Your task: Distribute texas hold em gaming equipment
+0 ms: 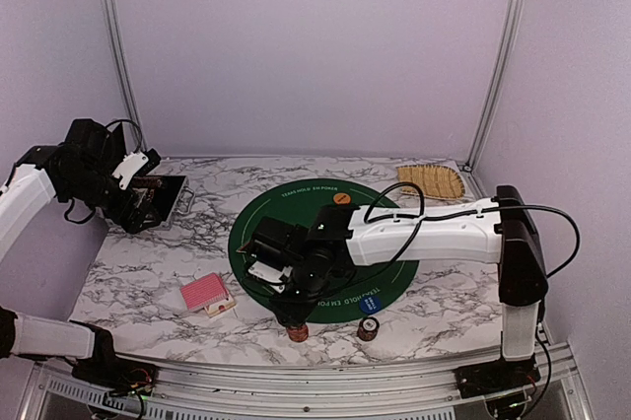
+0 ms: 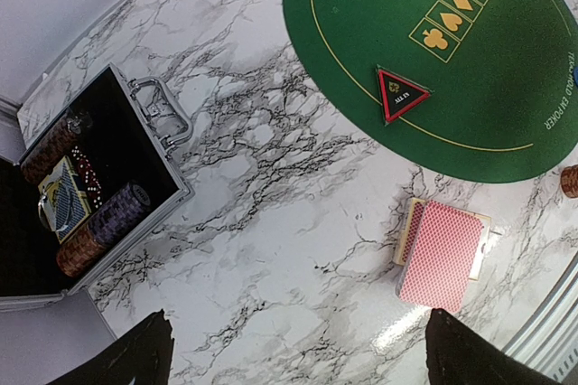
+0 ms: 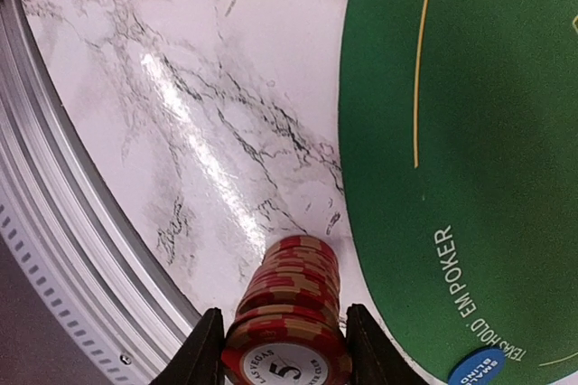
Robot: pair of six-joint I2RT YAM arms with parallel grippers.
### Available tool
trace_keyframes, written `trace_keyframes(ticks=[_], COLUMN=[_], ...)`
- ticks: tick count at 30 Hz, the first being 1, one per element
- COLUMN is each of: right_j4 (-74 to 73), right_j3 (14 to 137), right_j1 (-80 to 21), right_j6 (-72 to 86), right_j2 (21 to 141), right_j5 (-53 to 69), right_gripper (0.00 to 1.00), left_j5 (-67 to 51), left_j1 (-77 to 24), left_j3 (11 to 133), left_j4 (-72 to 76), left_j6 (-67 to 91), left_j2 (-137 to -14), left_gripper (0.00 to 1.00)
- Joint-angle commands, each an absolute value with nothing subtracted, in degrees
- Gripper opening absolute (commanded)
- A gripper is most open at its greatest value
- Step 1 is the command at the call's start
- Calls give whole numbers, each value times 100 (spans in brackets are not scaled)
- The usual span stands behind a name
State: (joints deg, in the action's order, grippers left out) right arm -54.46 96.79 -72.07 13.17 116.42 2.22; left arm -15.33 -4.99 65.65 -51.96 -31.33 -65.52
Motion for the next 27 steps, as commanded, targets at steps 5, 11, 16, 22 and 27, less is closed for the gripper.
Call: trace_keyframes(ticks=[5, 11, 16, 22, 27], right_j4=[-5629, -5570, -5470, -5334, -5033], right_j3=[10671, 11359, 12090, 12744, 12852], right_j1=[-7122, -6837, -6598, -6361, -6196], right_j6=[1318, 1280, 1243, 1236, 1302], right_j2=[11708, 12208, 12875, 13687, 13997], right_j5=[55, 26, 26, -281, -265], right_gripper=[11, 9, 9, 8, 8], left_j5=[-1517, -1516, -1514, -1477, -1479], left_j1=[-518, -516, -519, -519, -514], left_j3=[6690, 6688, 6682, 6684, 6651], left_j4=[-5377, -5384, -5394, -5431, -5445], left_j6=[-3173, -3139, -3120, -3133, -3150], left_j2=[-6383, -6381, -6377, -6355, -6378], left_gripper=[99, 99, 99, 99, 99])
